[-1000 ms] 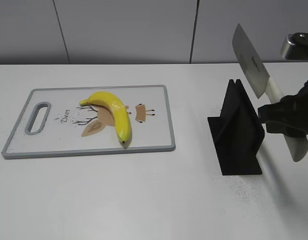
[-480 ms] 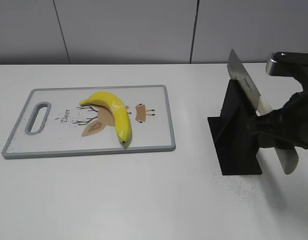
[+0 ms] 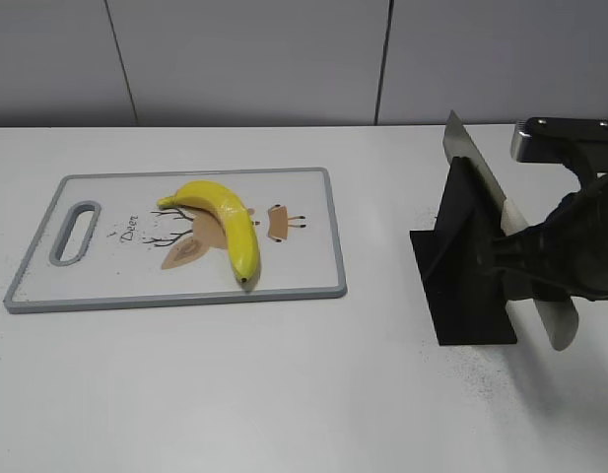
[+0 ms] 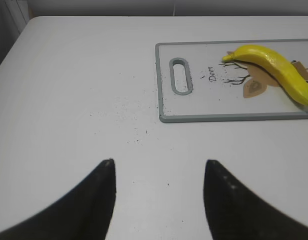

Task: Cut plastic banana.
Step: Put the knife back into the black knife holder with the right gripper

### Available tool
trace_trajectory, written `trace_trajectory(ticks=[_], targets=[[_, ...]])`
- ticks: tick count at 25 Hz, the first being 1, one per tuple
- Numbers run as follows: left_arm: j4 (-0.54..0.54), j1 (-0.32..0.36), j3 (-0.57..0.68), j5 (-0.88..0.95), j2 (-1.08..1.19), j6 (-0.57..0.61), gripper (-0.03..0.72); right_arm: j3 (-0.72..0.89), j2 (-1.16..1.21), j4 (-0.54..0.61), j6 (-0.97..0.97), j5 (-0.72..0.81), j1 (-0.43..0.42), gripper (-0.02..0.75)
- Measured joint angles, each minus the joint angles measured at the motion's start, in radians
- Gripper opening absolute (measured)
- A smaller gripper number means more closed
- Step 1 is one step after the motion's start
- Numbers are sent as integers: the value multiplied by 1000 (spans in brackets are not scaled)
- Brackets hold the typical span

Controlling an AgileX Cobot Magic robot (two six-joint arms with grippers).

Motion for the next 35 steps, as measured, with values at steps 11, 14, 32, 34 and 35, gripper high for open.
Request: trace_trajectory(ticks=[11,14,32,34,35], targets=[[0,0,0,0,0,-1,544,-17,0,9,-25,-6,0,541],[0,0,0,0,0,0,544,-51,-22,19,-58,-2,0,585],[0,0,0,0,0,0,544,-175,-493,137,-648,285,0,592],[0,0,0,0,0,-2,544,-140,-558,140,-654,329,0,592],[0,0,0,0,0,-1,544,-113,-586,140,-657,345,0,592]])
